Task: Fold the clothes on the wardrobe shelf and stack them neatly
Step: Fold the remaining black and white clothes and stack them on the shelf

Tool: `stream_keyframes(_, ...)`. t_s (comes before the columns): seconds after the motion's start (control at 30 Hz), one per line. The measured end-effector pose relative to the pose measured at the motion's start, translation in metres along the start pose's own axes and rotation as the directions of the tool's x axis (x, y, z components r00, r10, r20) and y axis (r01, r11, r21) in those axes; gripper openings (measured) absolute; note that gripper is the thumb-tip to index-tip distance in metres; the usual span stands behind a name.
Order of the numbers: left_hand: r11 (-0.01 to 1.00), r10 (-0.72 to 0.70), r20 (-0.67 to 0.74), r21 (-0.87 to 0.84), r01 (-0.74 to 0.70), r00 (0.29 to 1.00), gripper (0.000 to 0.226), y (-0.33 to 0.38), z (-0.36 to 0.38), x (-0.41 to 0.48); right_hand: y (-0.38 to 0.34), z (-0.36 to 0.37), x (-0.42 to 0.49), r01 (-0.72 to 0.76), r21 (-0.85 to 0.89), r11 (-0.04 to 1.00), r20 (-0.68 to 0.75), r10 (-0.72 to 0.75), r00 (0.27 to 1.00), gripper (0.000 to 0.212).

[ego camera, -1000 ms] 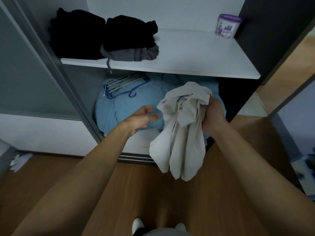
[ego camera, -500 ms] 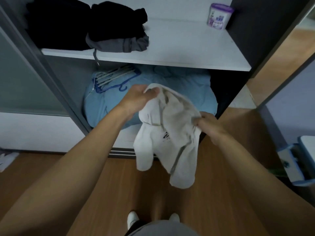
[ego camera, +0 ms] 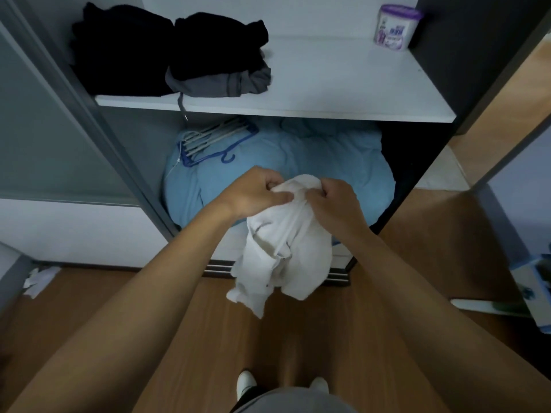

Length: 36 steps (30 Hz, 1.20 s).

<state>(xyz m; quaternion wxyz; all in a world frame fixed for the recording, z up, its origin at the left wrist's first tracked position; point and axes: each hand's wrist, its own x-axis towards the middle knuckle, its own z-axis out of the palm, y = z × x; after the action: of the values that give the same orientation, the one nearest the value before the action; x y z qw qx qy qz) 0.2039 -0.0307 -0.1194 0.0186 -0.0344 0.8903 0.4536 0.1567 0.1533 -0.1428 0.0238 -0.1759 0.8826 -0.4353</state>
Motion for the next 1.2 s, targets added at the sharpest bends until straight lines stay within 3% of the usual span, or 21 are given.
stream_keyframes(0.1,0.99,-0.114,0.001,-0.084,0.114,0.993,0.046,-0.022,0.004,-0.012,0.001,-0.009,0.003,-0.063,0.113,0.992,0.043,0.059,0.997,0.03)
stream_keyframes(0.23,0.975,-0.085,-0.165,-0.215,0.048,0.983,0.04,-0.012,0.006,-0.013,0.004,-0.013,0.001,-0.099,0.038,0.994,0.264,0.086,0.961,0.021)
stream_keyframes(0.33,0.986,0.03,-0.243,-0.153,-0.069,0.97,0.031,0.008,0.005,-0.007,0.0,0.0,-0.007,0.028,-0.147,0.989,0.143,-0.007,0.99,0.027)
stream_keyframes(0.47,0.99,0.082,-0.285,-0.085,-0.111,0.955,0.026,0.013,0.002,-0.003,-0.011,0.003,-0.005,0.131,-0.263,0.956,-0.127,-0.169,0.977,0.007)
stream_keyframes(0.53,0.995,0.089,-0.314,-0.018,-0.1,0.945,0.022,0.01,0.003,-0.003,-0.008,-0.003,-0.001,0.12,-0.363,0.924,-0.107,-0.169,0.98,0.008)
stream_keyframes(0.63,0.994,0.091,-0.39,0.091,-0.06,0.916,0.022,0.009,0.006,-0.003,0.005,-0.01,0.002,0.083,-0.583,0.809,0.087,-0.039,0.995,0.007)
stream_keyframes(0.67,0.993,0.101,-0.404,0.101,-0.065,0.909,0.022,0.01,0.007,-0.003,0.009,-0.01,0.0,0.07,-0.621,0.781,0.121,0.007,0.993,0.016)
stream_keyframes(0.73,0.987,0.145,-0.398,0.125,-0.103,0.906,0.021,0.015,0.01,-0.001,0.014,-0.007,-0.004,0.057,-0.565,0.823,0.104,0.003,0.995,0.031)
stream_keyframes(0.8,0.973,0.187,-0.389,0.198,-0.117,0.902,0.02,0.017,0.012,-0.001,0.015,-0.007,-0.007,0.059,-0.412,0.909,0.009,-0.061,0.998,0.028)
stream_keyframes(0.87,0.952,0.188,-0.382,0.298,-0.072,0.905,0.016,0.01,0.011,-0.001,0.016,-0.014,-0.007,0.05,-0.315,0.948,-0.098,-0.085,0.992,0.02)
stream_keyframes(0.93,0.923,0.089,-0.332,0.383,0.048,0.939,0.009,-0.008,0.008,-0.003,0.021,-0.023,-0.005,0.047,-0.326,0.944,-0.13,-0.094,0.987,0.025)
stream_keyframes(1.0,0.884,-0.075,-0.306,0.42,0.205,0.949,0.01,-0.031,0.006,-0.006,0.03,-0.03,-0.003,0.038,-0.442,0.896,-0.078,-0.081,0.994,0.027)
stream_keyframes(1.07,0.857,-0.197,-0.353,0.392,0.335,0.915,0.015,-0.048,0.005,-0.01,0.041,-0.035,-0.001,0.014,-0.547,0.837,-0.008,-0.022,1.0,0.028)
stream_keyframes(1.2,0.84,-0.23,-0.443,0.36,0.407,0.867,0.031,-0.061,0.005,-0.012,0.064,-0.04,-0.004,-0.087,-0.625,0.776,0.042,0.144,0.989,0.027)
